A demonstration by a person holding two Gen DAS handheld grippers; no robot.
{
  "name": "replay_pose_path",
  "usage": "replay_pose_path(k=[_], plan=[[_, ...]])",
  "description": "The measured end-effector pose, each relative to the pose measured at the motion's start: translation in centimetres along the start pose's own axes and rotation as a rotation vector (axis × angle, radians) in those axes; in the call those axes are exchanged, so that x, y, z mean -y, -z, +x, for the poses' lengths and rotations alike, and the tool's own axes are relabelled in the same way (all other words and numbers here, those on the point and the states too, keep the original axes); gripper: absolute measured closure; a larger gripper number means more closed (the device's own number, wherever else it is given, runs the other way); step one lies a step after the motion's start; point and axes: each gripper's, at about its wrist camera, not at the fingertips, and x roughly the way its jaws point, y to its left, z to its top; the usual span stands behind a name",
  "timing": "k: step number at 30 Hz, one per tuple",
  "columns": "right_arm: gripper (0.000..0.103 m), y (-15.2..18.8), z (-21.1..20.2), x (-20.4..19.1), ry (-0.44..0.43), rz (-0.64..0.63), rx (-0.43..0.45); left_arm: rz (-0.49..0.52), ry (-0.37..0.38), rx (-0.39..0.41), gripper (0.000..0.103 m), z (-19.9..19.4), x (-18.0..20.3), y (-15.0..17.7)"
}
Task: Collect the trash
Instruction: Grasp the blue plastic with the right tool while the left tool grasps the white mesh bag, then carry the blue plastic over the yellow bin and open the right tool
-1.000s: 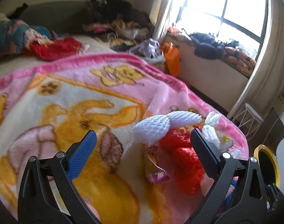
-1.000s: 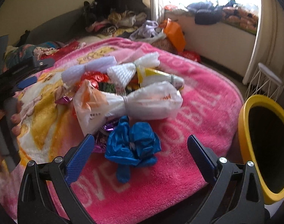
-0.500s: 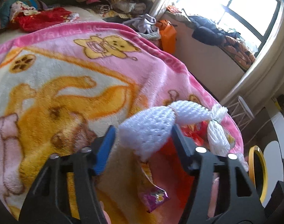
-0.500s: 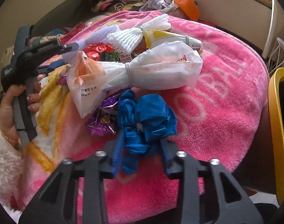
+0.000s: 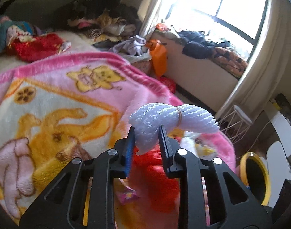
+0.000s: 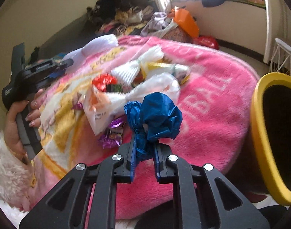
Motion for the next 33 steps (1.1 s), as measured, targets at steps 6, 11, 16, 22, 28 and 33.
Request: replay_pose_path(k=[6, 11, 16, 22, 28, 33], plan=[[0.088, -1.2, -3.4, 1.5, 0.047, 0.027, 0.109, 0.076, 0.061, 0.009, 0.084, -1.2, 4.4, 0.1], [0.088, -2.2, -5.5, 3.5, 0.097, 0.045, 0.183, 0.128, 0.115, 0.000, 0.084, -1.5, 7.9, 0.7], [0.088, -2.3, -7.5, 5.6, 0.139, 0.085, 0.230, 0.206, 0.160, -0.008, 0.084, -1.5, 11.6, 1.8], [0.088, -2.1, -9.6, 8.5, 0.201, 0.148, 0.274, 0.277, 0.211, -0.037, 0.084, -1.2, 15.8, 3.5], [0.088, -1.5, -11.3, 11.3, 0.278, 0.201, 0.307, 0.325, 0.248, -0.077, 0.084, -0.2, 19.0, 5.4], [0.088, -1.0, -12.4, 13.6, 0.340, 0.252, 0.324, 0.376, 0.271, -0.091, 0.084, 0.0, 21.4, 6.9]])
